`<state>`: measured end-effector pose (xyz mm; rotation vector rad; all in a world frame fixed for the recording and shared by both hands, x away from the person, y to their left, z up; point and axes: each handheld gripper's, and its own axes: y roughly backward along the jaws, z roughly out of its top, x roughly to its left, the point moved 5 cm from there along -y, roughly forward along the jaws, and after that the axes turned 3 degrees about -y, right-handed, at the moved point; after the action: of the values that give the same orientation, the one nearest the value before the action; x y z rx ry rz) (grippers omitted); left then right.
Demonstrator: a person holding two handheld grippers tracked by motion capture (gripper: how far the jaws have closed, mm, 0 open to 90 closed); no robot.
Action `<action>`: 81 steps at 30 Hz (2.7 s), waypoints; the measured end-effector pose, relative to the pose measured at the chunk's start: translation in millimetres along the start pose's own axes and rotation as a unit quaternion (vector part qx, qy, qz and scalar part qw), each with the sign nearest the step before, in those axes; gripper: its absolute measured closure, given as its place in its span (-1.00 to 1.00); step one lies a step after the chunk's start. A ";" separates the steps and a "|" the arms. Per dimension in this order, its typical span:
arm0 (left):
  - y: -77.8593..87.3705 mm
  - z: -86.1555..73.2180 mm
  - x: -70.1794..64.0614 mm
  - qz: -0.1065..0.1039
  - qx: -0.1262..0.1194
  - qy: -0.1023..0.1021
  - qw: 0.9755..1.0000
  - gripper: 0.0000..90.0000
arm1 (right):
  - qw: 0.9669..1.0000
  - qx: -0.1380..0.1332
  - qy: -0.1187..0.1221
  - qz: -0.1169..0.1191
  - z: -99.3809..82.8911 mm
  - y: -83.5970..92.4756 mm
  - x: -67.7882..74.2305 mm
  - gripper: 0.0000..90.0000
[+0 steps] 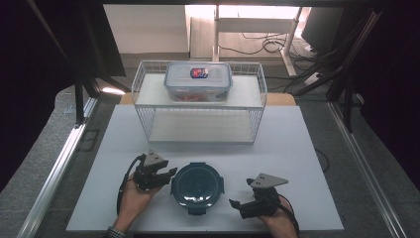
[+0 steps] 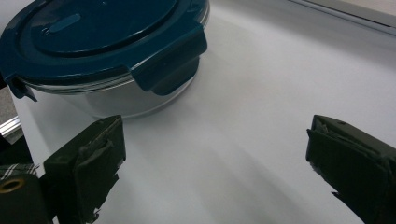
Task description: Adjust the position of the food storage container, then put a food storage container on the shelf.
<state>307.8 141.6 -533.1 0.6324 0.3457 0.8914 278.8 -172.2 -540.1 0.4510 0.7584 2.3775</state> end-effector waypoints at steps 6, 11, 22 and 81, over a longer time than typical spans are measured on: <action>17.7 -16.5 7.1 -0.053 -0.029 0.028 0.998 -0.59 | 1.000 -0.003 -0.002 -0.002 0.6 1.9 -1.5 -0.90; 29.2 -32.3 8.1 -0.040 -0.033 0.033 0.998 -0.88 | 1.000 -0.003 0.000 -0.002 0.4 2.0 -1.4 -0.90; 40.9 -56.6 10.3 -0.031 -0.040 0.028 0.998 -0.94 | 1.000 0.002 0.000 0.004 -0.8 1.0 -2.1 -0.91; 8.4 -30.4 -14.9 -0.304 0.051 0.197 0.931 -0.10 | 0.940 0.117 -0.254 0.196 39.2 -40.8 -1.6 -0.03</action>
<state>277.9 144.6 -550.7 0.3952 0.9020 0.3934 316.4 -130.3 -534.7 1.3662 0.7538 2.3548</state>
